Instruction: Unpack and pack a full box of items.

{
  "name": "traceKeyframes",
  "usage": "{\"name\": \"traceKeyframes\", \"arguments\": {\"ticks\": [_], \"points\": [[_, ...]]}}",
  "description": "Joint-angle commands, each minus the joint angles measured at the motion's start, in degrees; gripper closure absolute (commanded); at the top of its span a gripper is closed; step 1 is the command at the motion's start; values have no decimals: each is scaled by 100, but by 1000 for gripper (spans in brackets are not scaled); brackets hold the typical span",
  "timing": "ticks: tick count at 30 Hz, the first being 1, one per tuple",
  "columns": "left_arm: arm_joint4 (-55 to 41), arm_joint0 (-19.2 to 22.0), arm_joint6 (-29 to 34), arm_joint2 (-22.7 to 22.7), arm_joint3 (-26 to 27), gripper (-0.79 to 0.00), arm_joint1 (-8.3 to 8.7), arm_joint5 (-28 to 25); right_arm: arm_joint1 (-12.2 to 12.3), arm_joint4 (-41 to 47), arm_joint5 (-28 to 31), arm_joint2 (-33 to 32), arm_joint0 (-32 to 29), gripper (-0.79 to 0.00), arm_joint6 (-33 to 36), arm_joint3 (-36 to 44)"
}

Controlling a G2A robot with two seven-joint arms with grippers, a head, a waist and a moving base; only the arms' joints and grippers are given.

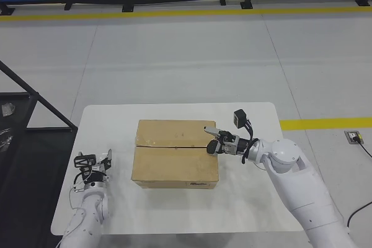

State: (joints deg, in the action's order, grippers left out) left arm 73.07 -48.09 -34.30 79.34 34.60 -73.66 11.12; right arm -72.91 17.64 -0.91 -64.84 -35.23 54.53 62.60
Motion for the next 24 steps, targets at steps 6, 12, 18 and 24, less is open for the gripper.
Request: {"name": "traceKeyframes", "arguments": {"ticks": [6,12,18,24], "points": [[128,191,455,-69,-107,-785,-15,-66,0,0,0,0,0,-785,1,0],[383,473,688,-201,-406,-785,-28,-210,0,0,0,0,0,-785,1,0],[807,649,693,-413,-654,-785,-65,5,0,0,0,0,0,-785,1,0],[882,607,390,-491,-723,-785,-89,-97,0,0,0,0,0,-785,1,0]]}}
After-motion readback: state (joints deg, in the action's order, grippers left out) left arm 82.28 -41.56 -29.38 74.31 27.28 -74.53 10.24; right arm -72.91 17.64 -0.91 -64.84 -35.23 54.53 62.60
